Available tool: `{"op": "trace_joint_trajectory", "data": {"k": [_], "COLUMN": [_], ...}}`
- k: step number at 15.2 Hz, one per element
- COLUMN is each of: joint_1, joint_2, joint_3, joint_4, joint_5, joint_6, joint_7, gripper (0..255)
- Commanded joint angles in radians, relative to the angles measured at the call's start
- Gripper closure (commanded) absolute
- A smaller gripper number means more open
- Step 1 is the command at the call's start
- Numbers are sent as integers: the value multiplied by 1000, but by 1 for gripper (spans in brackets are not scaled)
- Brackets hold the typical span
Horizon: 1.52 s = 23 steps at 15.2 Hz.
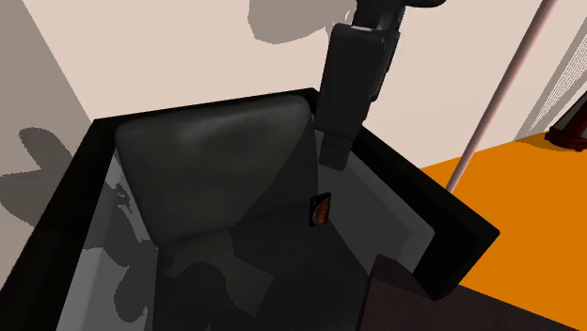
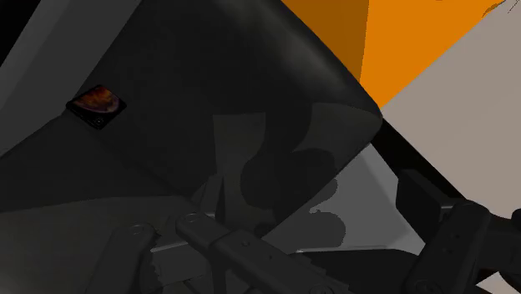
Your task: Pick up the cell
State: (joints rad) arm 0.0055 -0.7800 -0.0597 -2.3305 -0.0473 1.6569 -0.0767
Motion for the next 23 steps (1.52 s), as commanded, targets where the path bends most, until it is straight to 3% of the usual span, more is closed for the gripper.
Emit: {"op": "trace_joint_trajectory", "data": {"k": [1,8,15,19,23], "joint_1": [0,-22,-28,-11,29], "joint_2": [0,42,177,294,440], "joint_3": [0,-146,-306,-406,-513], "joint_4": [0,-139,-204,-206,-181], "joint_5": [0,-51,-77,-60,5], "joint_6": [0,196,407,528,640], "joint_7": [0,-163,-339,-456,-598], "gripper": [0,0,0,0,0]}}
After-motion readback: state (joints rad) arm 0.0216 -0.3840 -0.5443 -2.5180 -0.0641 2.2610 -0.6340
